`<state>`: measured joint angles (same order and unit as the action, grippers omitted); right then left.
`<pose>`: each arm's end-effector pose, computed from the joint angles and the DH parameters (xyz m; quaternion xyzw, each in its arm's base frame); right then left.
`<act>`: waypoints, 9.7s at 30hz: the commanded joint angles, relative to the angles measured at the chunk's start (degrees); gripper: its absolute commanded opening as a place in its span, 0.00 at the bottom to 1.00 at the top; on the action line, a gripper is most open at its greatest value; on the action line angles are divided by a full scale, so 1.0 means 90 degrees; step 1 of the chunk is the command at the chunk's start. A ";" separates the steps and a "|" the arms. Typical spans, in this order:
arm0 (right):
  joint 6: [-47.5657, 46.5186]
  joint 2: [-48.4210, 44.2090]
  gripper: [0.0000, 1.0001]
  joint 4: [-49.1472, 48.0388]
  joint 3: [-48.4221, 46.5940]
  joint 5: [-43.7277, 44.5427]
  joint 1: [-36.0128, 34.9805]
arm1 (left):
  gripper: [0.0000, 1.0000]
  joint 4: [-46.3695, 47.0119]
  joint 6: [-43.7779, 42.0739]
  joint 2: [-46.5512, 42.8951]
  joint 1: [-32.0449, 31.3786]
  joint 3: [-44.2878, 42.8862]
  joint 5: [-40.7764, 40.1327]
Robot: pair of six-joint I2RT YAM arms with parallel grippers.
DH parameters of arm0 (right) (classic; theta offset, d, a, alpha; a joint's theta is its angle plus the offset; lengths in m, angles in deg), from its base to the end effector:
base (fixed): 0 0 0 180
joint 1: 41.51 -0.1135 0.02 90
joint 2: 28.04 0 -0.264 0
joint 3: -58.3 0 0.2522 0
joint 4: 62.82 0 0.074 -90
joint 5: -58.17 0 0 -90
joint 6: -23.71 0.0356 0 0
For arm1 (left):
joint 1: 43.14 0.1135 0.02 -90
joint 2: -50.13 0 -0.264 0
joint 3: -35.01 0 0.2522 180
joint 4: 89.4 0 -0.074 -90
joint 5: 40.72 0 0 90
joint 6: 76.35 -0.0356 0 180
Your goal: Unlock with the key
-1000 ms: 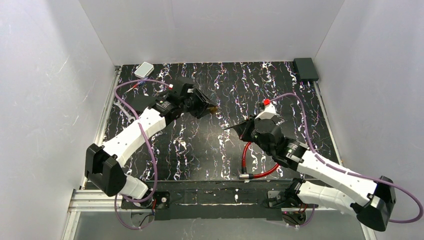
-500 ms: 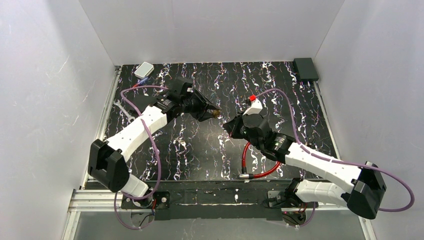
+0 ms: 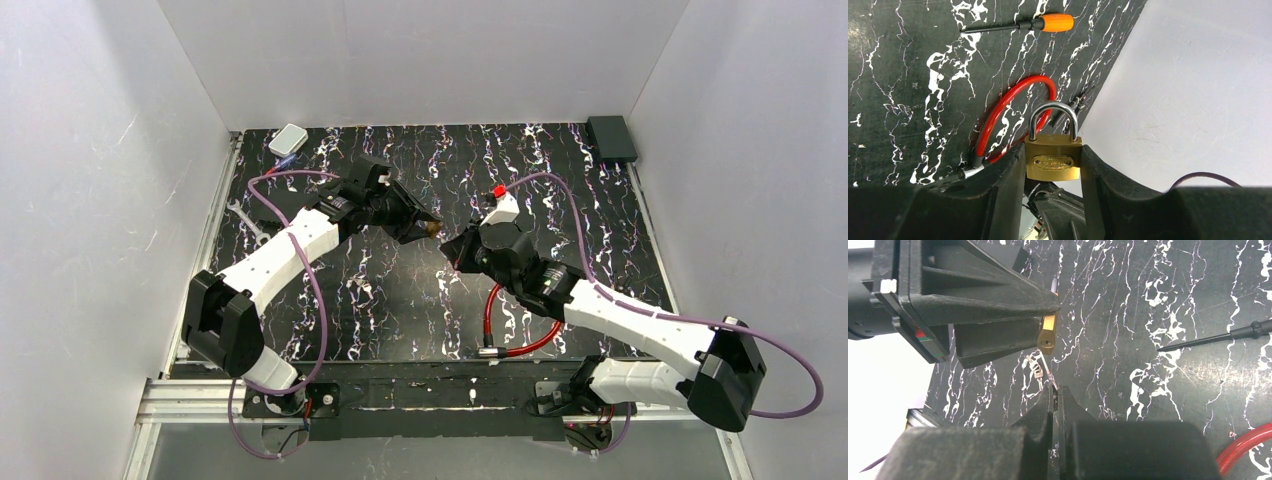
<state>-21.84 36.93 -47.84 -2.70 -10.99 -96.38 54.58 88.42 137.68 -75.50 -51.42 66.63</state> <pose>0.1608 0.2065 0.3004 0.0320 0.8067 0.3403 0.4821 0.2874 -0.1947 0.3071 -0.2576 0.8496 -0.4342 0.1527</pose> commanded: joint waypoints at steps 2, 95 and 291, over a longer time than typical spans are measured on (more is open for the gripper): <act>0.0129 0.0112 0.01 -0.0145 -0.0398 0.0043 -0.0031 | 0.00 0.0111 -0.0142 -0.0315 0.0031 -0.0061 -0.0147; 0.0463 0.0378 0.01 0.0119 -0.0443 0.0507 0.0079 | 0.00 0.0450 -0.0155 -0.0291 0.0041 0.0130 -0.0009; 0.0346 0.1818 0.01 -0.1076 -0.1713 -0.2408 0.1842 | 0.00 0.0180 -0.1012 -0.0102 0.0050 -0.0297 0.0040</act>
<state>-16.77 54.06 -50.58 -15.58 -37.33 -80.95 57.99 77.25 137.38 -73.95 -53.84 59.19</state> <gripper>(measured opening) 0.052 0.371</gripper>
